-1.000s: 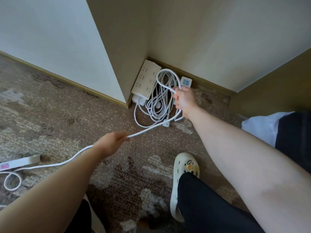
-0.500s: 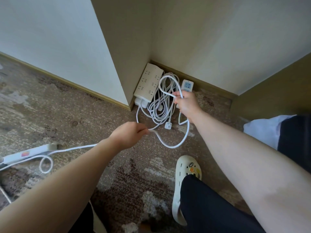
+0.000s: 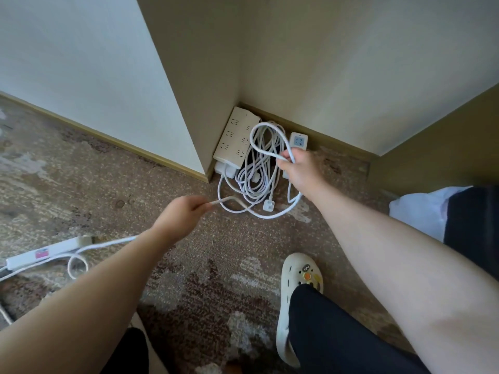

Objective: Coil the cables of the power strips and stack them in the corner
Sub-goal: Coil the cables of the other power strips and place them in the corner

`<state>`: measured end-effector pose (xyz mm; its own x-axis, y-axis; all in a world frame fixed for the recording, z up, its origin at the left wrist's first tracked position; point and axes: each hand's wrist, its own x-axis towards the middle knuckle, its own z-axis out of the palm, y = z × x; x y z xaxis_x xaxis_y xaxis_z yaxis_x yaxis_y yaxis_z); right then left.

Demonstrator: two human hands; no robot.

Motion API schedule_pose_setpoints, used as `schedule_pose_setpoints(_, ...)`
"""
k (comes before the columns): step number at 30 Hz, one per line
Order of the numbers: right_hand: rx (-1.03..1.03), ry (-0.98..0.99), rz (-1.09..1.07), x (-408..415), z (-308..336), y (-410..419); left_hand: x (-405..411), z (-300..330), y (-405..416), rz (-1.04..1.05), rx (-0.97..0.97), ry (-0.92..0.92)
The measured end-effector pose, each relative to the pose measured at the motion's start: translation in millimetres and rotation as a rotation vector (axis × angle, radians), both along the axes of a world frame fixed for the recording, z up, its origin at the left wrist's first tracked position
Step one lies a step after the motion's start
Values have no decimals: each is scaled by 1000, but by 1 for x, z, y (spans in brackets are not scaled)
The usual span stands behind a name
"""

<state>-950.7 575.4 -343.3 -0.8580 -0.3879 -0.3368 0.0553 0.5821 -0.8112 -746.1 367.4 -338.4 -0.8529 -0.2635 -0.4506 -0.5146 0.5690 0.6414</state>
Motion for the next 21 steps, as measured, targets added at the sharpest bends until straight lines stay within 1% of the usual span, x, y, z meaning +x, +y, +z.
schedule_pose_setpoints(2, -22, -50, 81, 4, 1, -3, -32, 21, 25, -132, -17, 123)
schedule_pose_setpoints(4, -56, -95, 116, 5, 5, -3, -57, 36, 44, -274, -5, 194)
schedule_pose_setpoints(6, -127, -185, 116, 4, 8, -2, -68, 40, 55, -411, 17, 181)
schedule_pose_setpoints(7, -151, -227, 112, 4, 9, 0, -69, 37, 58, -445, 30, 159)
schedule_pose_setpoints(9, -167, -303, 103, 5, 11, 2, -62, 23, 58, -395, 32, 93)
schedule_pose_setpoints(11, -179, -376, 98, 8, 10, 1, -53, 9, 55, -250, -2, 50)
schedule_pose_setpoints(13, -167, -410, 118, 13, 9, -4, -50, 2, 53, -126, -25, 78)
schedule_pose_setpoints(16, -124, -373, 153, 21, 6, -13, -59, 8, 55, -74, 18, 169)
schedule_pose_setpoints(18, -97, -312, 173, 24, 7, -18, -64, 15, 56, -81, 64, 190)
schedule_pose_setpoints(21, -97, -261, 199, 26, 9, -21, -65, 17, 55, -57, 61, 203)
